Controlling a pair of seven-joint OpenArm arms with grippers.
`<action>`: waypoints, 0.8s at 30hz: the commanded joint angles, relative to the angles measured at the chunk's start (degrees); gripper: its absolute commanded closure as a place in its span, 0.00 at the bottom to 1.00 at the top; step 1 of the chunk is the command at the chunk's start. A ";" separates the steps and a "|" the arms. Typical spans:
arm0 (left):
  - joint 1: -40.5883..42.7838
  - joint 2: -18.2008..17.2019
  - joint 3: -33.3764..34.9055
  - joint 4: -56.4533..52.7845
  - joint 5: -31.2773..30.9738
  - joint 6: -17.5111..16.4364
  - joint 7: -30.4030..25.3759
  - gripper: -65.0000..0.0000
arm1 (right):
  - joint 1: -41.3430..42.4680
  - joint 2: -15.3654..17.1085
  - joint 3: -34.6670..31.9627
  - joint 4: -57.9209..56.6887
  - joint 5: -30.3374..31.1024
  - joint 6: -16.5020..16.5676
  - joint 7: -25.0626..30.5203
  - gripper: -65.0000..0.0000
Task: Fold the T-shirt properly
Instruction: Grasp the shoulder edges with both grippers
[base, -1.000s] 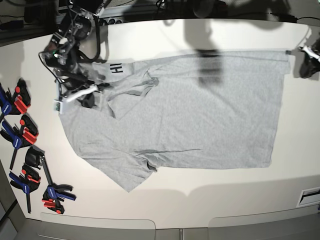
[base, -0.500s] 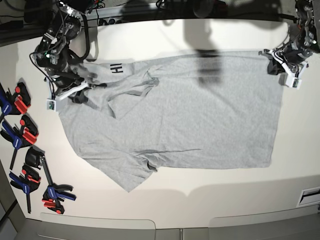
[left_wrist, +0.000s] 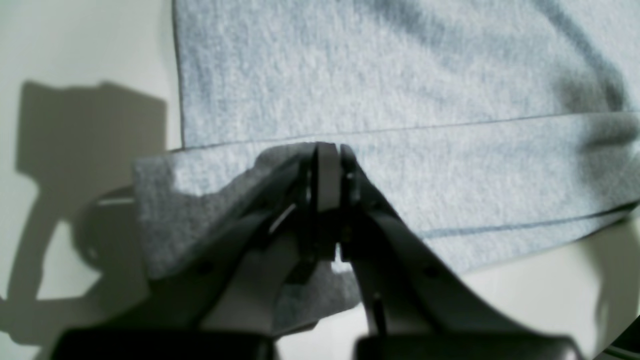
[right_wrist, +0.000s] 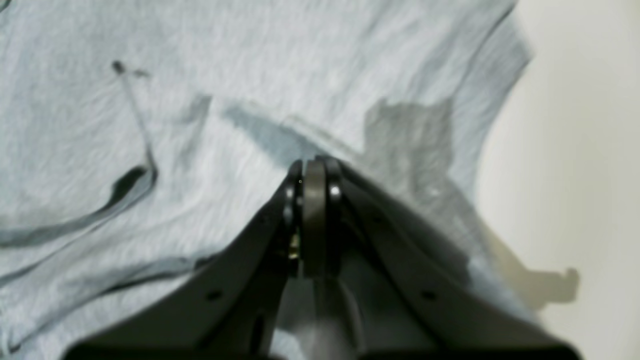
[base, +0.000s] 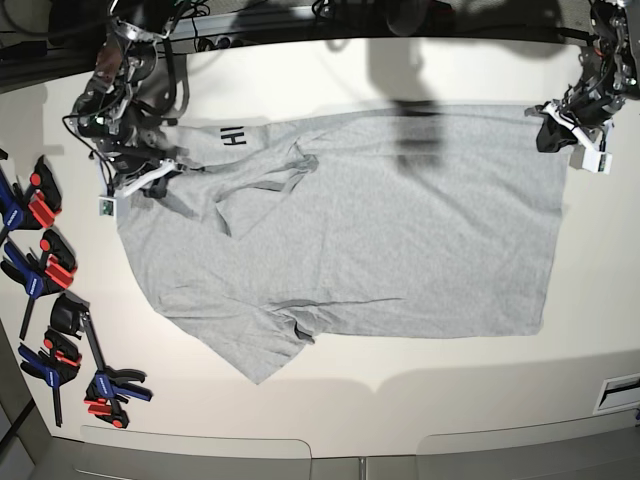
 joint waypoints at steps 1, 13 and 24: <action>0.07 -0.92 -0.22 0.04 1.86 0.66 1.49 1.00 | 1.31 1.18 0.22 0.92 -0.68 0.24 2.12 1.00; 0.04 -0.92 -0.22 0.04 1.84 0.66 1.66 1.00 | 4.28 4.24 2.16 -3.93 3.82 -0.63 2.62 1.00; 0.07 -0.92 -0.22 0.04 1.84 0.66 1.88 1.00 | -0.44 3.89 9.16 7.41 21.16 8.07 -8.59 1.00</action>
